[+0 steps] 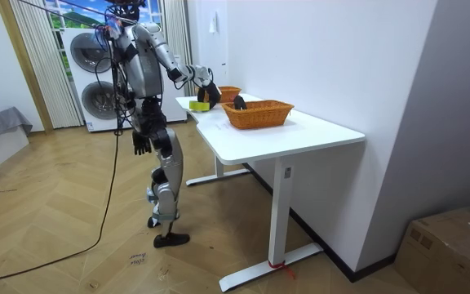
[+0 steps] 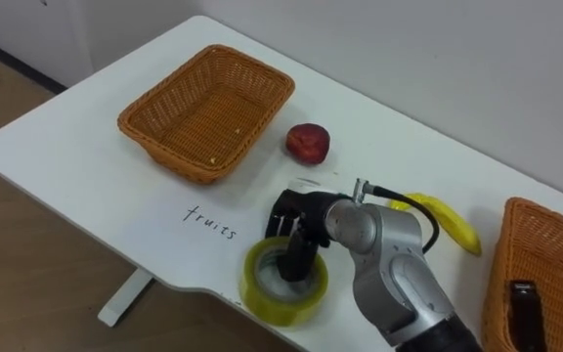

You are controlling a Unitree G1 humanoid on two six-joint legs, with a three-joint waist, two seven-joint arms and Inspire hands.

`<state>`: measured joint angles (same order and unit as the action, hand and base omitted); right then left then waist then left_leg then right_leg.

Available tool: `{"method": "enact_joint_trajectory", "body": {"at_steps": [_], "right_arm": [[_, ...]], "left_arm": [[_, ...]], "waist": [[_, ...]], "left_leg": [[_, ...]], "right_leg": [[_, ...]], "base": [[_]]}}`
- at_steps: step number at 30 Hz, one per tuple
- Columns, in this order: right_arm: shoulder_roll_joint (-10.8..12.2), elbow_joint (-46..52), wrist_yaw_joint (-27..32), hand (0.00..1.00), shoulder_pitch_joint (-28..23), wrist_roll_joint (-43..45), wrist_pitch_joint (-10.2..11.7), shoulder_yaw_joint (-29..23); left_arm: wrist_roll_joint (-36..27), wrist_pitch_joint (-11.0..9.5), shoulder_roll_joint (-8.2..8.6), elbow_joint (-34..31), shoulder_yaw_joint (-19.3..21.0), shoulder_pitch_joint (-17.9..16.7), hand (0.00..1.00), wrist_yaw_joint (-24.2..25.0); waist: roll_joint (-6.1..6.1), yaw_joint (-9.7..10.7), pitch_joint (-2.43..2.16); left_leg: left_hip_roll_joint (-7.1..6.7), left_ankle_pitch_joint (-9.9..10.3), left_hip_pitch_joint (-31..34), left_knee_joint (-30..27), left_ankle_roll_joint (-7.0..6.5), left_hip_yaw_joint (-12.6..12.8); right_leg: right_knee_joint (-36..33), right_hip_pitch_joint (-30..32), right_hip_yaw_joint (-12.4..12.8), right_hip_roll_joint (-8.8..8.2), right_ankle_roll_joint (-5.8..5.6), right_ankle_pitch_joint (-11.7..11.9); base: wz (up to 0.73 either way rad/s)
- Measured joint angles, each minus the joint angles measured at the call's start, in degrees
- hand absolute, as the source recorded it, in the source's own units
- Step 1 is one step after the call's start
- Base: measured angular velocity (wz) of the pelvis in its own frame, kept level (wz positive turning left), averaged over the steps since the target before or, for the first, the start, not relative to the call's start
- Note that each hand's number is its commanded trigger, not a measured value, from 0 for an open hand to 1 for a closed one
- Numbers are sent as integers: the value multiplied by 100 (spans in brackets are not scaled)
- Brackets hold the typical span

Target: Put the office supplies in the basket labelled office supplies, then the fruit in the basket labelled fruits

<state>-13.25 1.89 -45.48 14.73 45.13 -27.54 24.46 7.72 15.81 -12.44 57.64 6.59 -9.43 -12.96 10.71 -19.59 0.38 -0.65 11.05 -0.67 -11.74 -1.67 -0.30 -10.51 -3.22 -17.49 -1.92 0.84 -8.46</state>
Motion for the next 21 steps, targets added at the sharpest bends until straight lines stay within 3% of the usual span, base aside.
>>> {"method": "enact_joint_trajectory", "body": {"at_steps": [6, 11, 14, 16, 21], "right_arm": [[-3, 0, 30, 100, -1, -43, 4, -2], [-169, -10, 177, 100, -38, -572, 96, -142], [-269, 4, 249, 100, -62, -938, 272, -169], [-283, 106, 275, 100, -308, -1228, 420, -447], [-301, 359, 298, 100, -690, -1362, 559, -940]], "left_arm": [[-20, 4, -1, 19, -4, 2, 0, 18], [-90, -60, -2, 41, -15, 9, 0, 1], [-142, -166, -1, 54, -1, -29, 0, -75], [-143, -260, 3, 55, 14, -48, 0, -131], [-140, -386, 26, 68, 182, -132, 0, -114]], "waist": [[-11, 31, 8], [-47, 85, 34], [-48, 209, 34], [-48, 291, 34], [-79, 536, 42]], "left_leg": [[-4, 0, -5, -2, 0, -2], [-7, 1, 7, 3, 0, -1], [-5, -7, 7, 28, 2, 2], [-4, -14, 3, 29, -1, 4], [-5, -10, 13, 48, -9, 43]], "right_leg": [[29, -22, -1, 0, 0, 0], [83, -33, 20, 5, -1, 1], [84, -19, 30, 9, 0, 1], [86, -27, 40, 10, 0, 1], [84, 14, 106, 6, -3, 3]], "base": [[0], [0], [0], [2], [-6]]}}
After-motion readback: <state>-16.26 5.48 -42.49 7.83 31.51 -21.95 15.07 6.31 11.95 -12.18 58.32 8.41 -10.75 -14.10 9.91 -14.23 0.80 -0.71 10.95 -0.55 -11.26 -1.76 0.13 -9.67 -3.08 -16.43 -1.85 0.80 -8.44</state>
